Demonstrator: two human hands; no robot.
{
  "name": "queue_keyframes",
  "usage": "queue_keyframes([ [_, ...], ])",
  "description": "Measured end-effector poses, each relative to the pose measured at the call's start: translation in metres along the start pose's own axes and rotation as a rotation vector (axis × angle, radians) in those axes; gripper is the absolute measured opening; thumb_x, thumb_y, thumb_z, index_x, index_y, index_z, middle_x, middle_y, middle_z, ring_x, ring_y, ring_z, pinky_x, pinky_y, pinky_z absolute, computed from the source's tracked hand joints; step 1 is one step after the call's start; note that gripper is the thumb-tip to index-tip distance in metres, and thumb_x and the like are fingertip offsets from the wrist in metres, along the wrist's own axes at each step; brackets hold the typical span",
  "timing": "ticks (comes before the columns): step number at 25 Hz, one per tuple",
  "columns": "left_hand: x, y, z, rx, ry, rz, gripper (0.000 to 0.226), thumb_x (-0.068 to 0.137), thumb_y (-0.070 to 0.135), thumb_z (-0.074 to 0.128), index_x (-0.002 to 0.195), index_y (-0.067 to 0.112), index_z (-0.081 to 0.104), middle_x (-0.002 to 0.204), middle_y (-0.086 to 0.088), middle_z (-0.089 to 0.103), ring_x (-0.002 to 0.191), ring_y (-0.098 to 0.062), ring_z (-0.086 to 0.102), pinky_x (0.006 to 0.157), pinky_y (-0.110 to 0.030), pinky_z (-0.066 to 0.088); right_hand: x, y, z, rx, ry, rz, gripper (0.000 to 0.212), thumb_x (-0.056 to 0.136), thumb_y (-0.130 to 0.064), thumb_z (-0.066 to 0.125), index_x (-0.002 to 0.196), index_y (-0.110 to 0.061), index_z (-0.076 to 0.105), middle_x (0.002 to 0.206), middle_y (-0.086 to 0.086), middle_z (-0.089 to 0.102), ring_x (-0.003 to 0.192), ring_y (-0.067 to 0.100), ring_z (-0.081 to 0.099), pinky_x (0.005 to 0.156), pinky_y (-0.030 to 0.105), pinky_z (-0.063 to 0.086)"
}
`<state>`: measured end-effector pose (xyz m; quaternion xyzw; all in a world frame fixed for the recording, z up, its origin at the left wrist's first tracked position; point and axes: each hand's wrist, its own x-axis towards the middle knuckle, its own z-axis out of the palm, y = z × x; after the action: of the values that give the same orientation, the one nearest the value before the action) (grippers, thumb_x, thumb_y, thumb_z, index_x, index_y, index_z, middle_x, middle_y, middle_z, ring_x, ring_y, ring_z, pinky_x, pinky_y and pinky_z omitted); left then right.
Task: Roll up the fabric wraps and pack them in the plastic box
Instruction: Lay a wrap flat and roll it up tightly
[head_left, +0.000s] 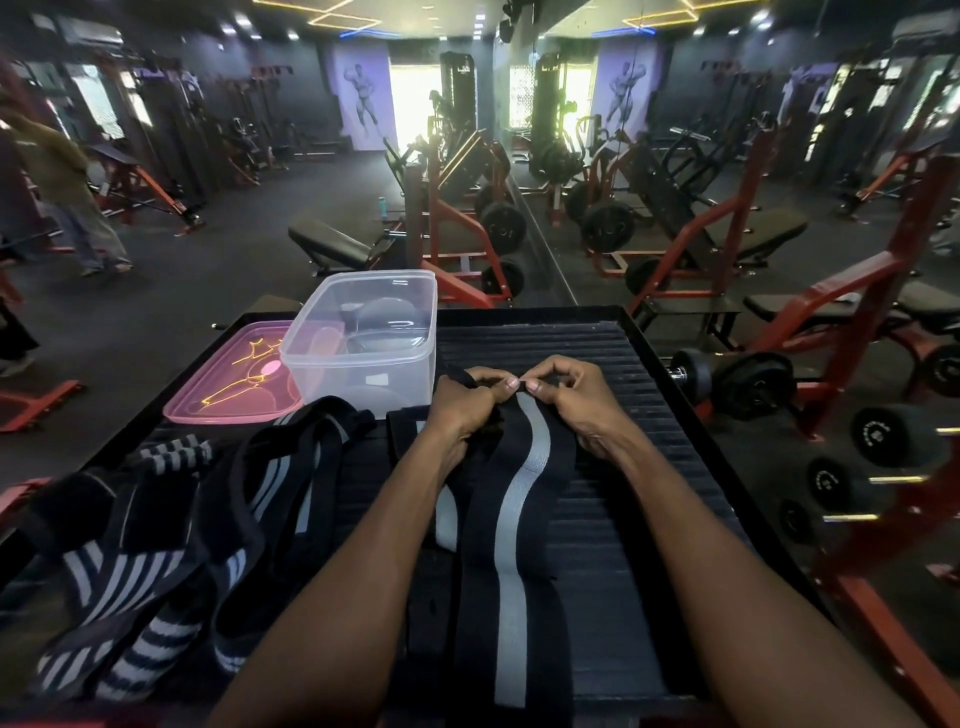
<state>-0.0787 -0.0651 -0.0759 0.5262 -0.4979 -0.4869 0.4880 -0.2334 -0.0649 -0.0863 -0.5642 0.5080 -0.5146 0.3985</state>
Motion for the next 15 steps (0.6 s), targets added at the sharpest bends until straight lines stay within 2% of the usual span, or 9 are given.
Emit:
queue_keyframes([
  [2, 0.0004, 0.0004, -0.0017, -0.014, -0.006, -0.008, 0.015, 0.081, 0.004, 0.078, 0.079, 0.019, 0.077, 0.084, 0.001, 0.075, 0.083, -0.011, 0.069, 0.069, -0.015, 0.051, -0.0006, -0.0023, 0.0000, 0.059, -0.029, 0.031, 0.010, 0.086, 0.002, 0.072, 0.083, -0.007, 0.072, 0.094, 0.015, 0.074, 0.087, 0.021, 0.068, 0.087, 0.037, 0.056],
  [5, 0.0016, -0.0010, -0.0040, -0.031, -0.017, -0.019, 0.017, 0.078, 0.000, 0.079, 0.082, 0.017, 0.079, 0.089, -0.004, 0.077, 0.089, -0.015, 0.071, 0.080, -0.021, 0.055, -0.0031, -0.0077, -0.0003, 0.188, -0.075, 0.146, 0.007, 0.087, 0.002, 0.070, 0.084, -0.003, 0.070, 0.088, 0.012, 0.073, 0.081, 0.018, 0.070, 0.077, 0.028, 0.059],
  [8, 0.0018, -0.0011, -0.0025, -0.004, -0.020, 0.024, 0.020, 0.077, 0.000, 0.079, 0.079, 0.020, 0.079, 0.088, -0.002, 0.078, 0.091, -0.016, 0.072, 0.086, -0.024, 0.055, -0.0040, -0.0073, -0.0019, 0.156, -0.086, 0.205, 0.012, 0.091, -0.006, 0.069, 0.079, -0.005, 0.070, 0.081, 0.012, 0.072, 0.077, 0.020, 0.068, 0.072, 0.030, 0.057],
  [10, -0.0005, 0.0010, -0.0025, -0.022, -0.047, 0.009, 0.015, 0.079, 0.002, 0.079, 0.085, 0.016, 0.079, 0.087, -0.002, 0.077, 0.086, -0.014, 0.072, 0.077, -0.021, 0.055, -0.0035, -0.0062, -0.0033, 0.083, -0.049, 0.152, 0.009, 0.089, -0.002, 0.070, 0.081, -0.004, 0.071, 0.084, 0.012, 0.073, 0.079, 0.020, 0.068, 0.074, 0.029, 0.058],
  [12, -0.0047, 0.0041, -0.0036, -0.087, -0.078, -0.059, 0.012, 0.083, 0.011, 0.078, 0.094, 0.008, 0.077, 0.078, -0.005, 0.074, 0.062, -0.010, 0.068, 0.052, -0.018, 0.050, -0.0021, -0.0049, -0.0050, 0.084, -0.025, 0.106, 0.006, 0.085, 0.006, 0.071, 0.085, -0.001, 0.071, 0.091, 0.016, 0.073, 0.082, 0.020, 0.069, 0.079, 0.031, 0.059],
  [13, -0.0051, 0.0041, -0.0042, -0.096, -0.074, -0.076, 0.014, 0.084, 0.014, 0.078, 0.095, 0.006, 0.077, 0.074, -0.006, 0.072, 0.054, -0.009, 0.064, 0.045, -0.018, 0.046, -0.0013, -0.0049, -0.0059, 0.098, -0.025, 0.098, 0.009, 0.084, 0.009, 0.071, 0.087, 0.000, 0.070, 0.094, 0.019, 0.072, 0.083, 0.021, 0.069, 0.083, 0.033, 0.059],
  [14, -0.0040, 0.0027, -0.0047, -0.069, -0.057, -0.066, 0.013, 0.084, 0.016, 0.078, 0.093, 0.007, 0.077, 0.075, -0.005, 0.072, 0.056, -0.009, 0.064, 0.046, -0.018, 0.046, -0.0013, -0.0056, -0.0060, 0.113, -0.033, 0.093, 0.011, 0.083, 0.010, 0.071, 0.087, 0.001, 0.070, 0.094, 0.019, 0.072, 0.084, 0.022, 0.069, 0.084, 0.035, 0.059],
  [15, -0.0024, 0.0012, -0.0052, -0.023, -0.031, -0.032, 0.008, 0.083, 0.016, 0.079, 0.090, 0.012, 0.078, 0.080, -0.003, 0.073, 0.067, -0.010, 0.068, 0.054, -0.017, 0.050, -0.0010, -0.0056, -0.0060, 0.132, -0.044, 0.100, 0.011, 0.082, 0.010, 0.071, 0.087, 0.001, 0.070, 0.092, 0.018, 0.072, 0.084, 0.022, 0.069, 0.085, 0.036, 0.058],
])
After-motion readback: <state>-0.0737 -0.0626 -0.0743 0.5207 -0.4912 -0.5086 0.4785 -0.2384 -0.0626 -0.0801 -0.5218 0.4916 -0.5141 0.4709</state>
